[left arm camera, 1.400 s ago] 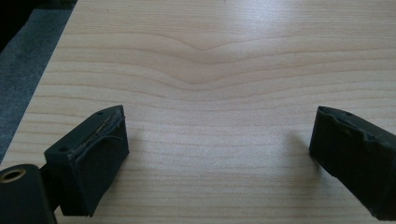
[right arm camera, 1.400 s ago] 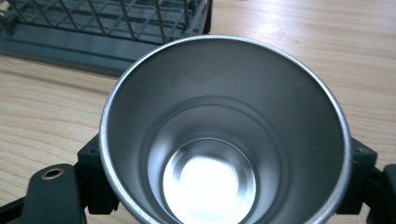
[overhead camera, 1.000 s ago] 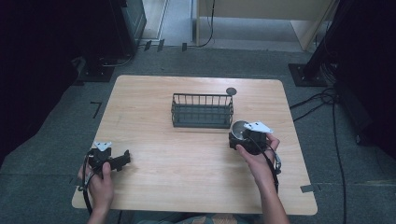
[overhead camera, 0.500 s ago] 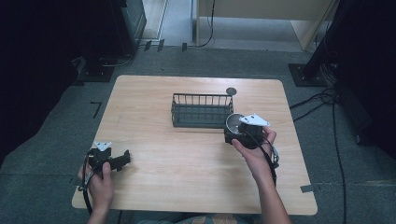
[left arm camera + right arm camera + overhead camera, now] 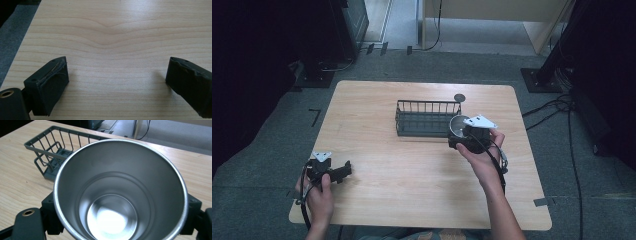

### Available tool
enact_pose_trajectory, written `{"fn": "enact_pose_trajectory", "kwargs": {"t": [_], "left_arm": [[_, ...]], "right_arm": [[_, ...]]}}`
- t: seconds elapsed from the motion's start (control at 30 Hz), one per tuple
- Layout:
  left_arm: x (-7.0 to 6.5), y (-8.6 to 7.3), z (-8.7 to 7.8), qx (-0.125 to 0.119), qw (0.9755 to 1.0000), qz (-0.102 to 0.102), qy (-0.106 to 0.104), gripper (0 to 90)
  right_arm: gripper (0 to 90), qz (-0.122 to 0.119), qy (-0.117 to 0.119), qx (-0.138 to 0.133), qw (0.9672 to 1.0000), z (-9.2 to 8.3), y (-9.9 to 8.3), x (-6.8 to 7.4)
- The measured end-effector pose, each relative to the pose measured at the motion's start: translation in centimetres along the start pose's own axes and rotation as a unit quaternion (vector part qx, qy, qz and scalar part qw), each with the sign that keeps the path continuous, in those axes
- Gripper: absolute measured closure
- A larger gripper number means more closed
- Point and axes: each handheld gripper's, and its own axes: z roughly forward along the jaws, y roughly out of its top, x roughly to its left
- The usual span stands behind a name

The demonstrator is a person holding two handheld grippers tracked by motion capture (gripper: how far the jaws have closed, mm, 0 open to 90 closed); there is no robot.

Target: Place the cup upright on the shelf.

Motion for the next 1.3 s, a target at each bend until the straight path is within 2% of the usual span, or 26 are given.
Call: {"fn": "enact_pose_trajectory", "kwargs": {"t": [0.37,0.43,0.73,1.1,1.3], "left_arm": [[0.0,0.0,0.0,0.0,1.0,0.0,0.0,4.8],[0.0,0.0,0.0,0.0,1.0,0.0,0.0,4.9],[0.0,0.0,0.0,0.0,1.0,0.0,0.0,4.9],[0.0,0.0,0.0,0.0,1.0,0.0,0.0,4.9],[0.0,0.0,0.0,0.0,1.0,0.0,0.0,4.9]], "right_arm": [[18.1,-0.004,0.0,-0.024,0.9997,-0.2,1.4,0.5],[18.2,0.0,-0.001,-0.043,0.9991,-0.2,1.8,0.6],[18.2,-0.006,-0.001,-0.077,0.997,0.0,3.1,1.2],[18.2,0.002,-0.004,-0.094,0.9956,1.3,4.2,1.7],[18.2,-0.003,-0.006,-0.099,0.9951,2.3,4.8,2.0]]}}
